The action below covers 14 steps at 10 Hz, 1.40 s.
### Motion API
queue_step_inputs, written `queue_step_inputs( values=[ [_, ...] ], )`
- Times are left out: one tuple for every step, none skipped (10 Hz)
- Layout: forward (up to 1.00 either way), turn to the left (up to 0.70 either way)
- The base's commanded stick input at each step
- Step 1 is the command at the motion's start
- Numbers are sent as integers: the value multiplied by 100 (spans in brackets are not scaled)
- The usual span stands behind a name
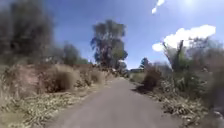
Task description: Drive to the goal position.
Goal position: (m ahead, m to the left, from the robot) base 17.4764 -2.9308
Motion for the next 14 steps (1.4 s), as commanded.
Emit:
queue_step_inputs(
  values=[
    [100,0],
    [100,0],
    [100,0],
    [100,0],
    [100,0],
    [100,0],
    [100,0],
    [100,0],
    [100,-4],
    [100,-10],
    [100,-16],
    [100,-22],
    [100,-28],
    [100,-34]
  ],
)
